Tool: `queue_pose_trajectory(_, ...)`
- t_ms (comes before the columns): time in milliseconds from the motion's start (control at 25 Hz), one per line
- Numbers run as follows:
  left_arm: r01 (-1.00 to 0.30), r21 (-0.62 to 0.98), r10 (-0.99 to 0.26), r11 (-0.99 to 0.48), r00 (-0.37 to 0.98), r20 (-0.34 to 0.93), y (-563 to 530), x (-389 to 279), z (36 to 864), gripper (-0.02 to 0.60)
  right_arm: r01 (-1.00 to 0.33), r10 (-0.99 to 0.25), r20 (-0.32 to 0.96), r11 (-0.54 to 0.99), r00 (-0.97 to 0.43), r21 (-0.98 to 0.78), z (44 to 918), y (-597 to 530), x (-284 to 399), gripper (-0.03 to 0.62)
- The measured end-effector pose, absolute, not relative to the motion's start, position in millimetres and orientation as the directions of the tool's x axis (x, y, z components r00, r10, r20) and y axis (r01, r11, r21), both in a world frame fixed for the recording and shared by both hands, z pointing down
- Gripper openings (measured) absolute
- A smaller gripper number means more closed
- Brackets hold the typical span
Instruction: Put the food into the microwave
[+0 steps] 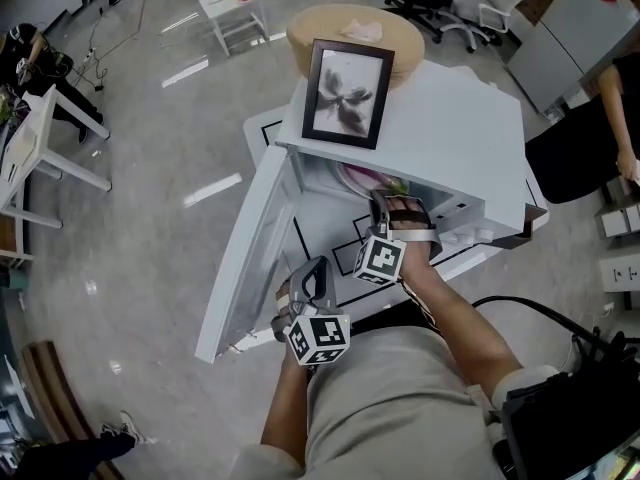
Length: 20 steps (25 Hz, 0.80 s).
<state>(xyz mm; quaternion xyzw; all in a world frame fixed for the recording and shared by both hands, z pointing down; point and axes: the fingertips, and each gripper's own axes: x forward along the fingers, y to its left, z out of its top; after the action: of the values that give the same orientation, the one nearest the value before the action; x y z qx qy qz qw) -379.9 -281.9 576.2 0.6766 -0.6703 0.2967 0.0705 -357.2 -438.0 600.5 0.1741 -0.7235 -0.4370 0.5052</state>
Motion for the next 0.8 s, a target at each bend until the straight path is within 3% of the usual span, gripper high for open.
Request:
queue_pose_trajectory(520, -0.959, -0.264, -0.849, -0.106, -0.051, 0.525, -280.7, -367.7, 579.0, 0.008, 0.169, -0.733, 0.54, 0.521, -0.413, 0.837, 606.4, -477.1, -372.6, 0.031)
queue_pose_trajectory(800, -0.972, -0.213, -0.822, -0.098, -0.042, 0.567, -280.1, -361.0, 586.7, 0.008, -0.01, -0.655, 0.567, 0.659, -0.5, 0.752, 601.1, -470.0, -379.5, 0.05)
